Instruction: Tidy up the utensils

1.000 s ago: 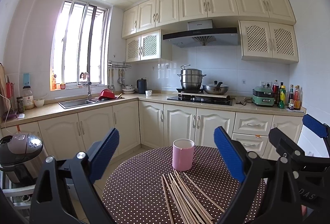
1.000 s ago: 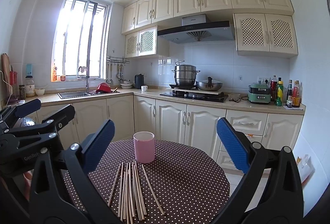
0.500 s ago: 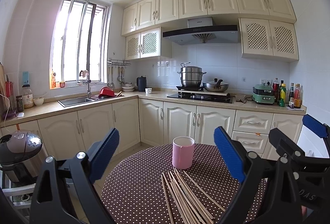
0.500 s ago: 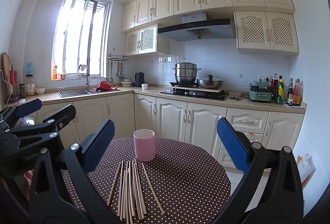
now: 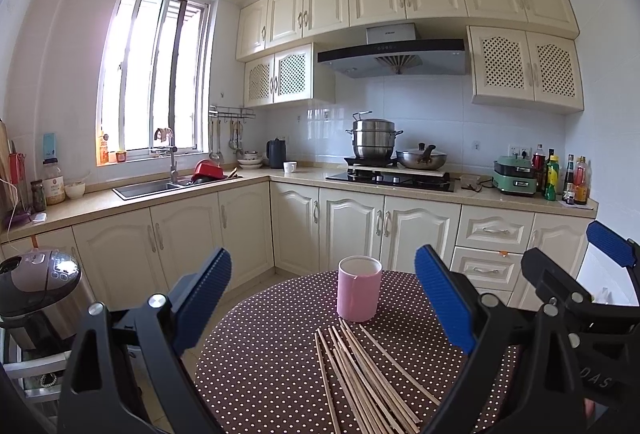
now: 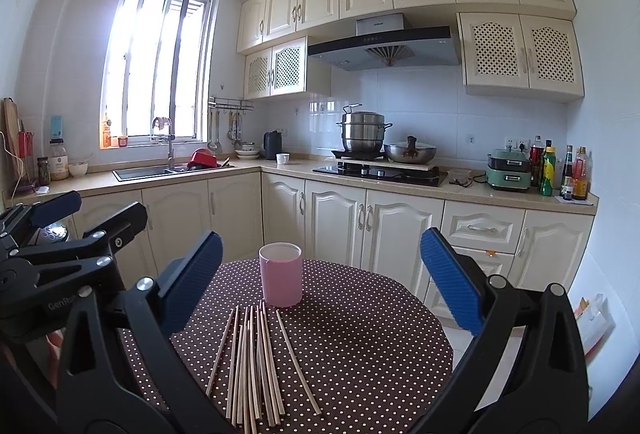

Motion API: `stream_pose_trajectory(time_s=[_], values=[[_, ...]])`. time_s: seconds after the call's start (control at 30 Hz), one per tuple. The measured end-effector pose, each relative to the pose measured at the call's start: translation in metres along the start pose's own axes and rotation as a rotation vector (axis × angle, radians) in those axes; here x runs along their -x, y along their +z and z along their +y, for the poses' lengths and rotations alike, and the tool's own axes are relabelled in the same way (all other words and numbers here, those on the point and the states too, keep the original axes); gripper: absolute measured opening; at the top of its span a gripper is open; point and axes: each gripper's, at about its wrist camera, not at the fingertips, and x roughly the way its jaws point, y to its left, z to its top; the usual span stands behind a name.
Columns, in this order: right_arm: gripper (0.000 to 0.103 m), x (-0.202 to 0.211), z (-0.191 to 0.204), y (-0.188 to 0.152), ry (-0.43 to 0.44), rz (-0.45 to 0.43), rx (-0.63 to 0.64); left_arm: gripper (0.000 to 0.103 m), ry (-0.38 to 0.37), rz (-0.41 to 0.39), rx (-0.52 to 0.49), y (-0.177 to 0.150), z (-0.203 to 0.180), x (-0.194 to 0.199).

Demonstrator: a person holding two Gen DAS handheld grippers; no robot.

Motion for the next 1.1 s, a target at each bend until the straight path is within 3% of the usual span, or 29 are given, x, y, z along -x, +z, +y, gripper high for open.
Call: stream_pose_trajectory(time_s=[0.5,0.7,0.93,1.1], values=[[0.097,-0.033,-0.002,-0.012,0.021,0.074,0.001,0.091,0.012,0.084,-0.015,-0.013,0.002,-0.037],[0.097,-0.07,-0.005,-0.033,0.07,0.194,-0.019,0.091,-0.012,0.273,-0.022,-0.04,0.013,-0.087],[0.097,-0.118,-0.01,-0.072,0.081,0.345,-0.034,0.091,-0.013,0.543,0.044,-0.091,0.053,-0.155],[0.097,-0.146,-0.006,-0.101,0.098,0.452,-0.021,0.091,-0.016,0.615,0.053,-0.118,0.061,-0.18]])
